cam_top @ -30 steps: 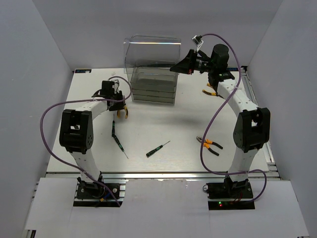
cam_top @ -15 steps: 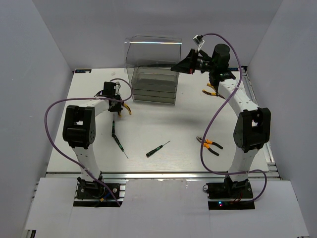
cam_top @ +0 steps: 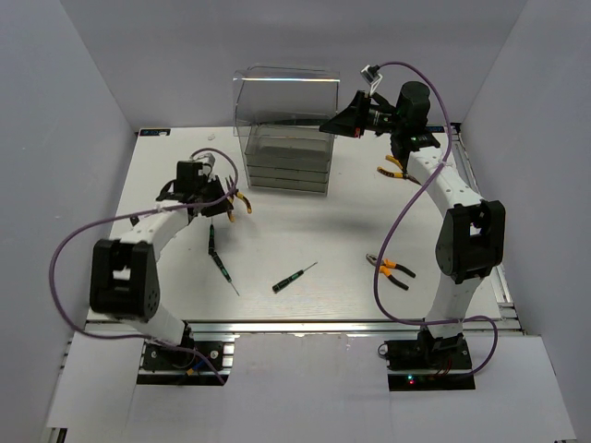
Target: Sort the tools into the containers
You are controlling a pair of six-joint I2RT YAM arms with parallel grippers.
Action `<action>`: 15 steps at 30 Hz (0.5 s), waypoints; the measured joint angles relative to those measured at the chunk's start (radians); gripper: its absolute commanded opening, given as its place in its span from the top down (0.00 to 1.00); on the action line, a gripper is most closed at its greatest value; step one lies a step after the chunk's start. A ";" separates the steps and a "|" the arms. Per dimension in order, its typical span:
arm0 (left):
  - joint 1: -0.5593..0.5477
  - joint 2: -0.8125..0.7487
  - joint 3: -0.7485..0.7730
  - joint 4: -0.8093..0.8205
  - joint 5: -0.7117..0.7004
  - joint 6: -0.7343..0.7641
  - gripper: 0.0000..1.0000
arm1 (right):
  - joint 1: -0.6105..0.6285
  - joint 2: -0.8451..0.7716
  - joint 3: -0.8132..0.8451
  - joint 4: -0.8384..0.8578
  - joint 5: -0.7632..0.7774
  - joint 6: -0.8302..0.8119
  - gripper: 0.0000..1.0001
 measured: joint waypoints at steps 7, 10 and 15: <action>0.000 -0.298 -0.194 0.144 0.219 -0.182 1.00 | 0.000 0.000 0.000 0.000 0.000 0.007 0.90; -0.002 -0.335 -0.272 0.251 0.298 -0.298 1.00 | 0.000 0.000 0.000 0.001 0.000 0.010 0.89; -0.028 -0.295 -0.310 0.405 0.343 -0.482 1.00 | 0.000 0.000 0.000 0.003 0.000 0.013 0.90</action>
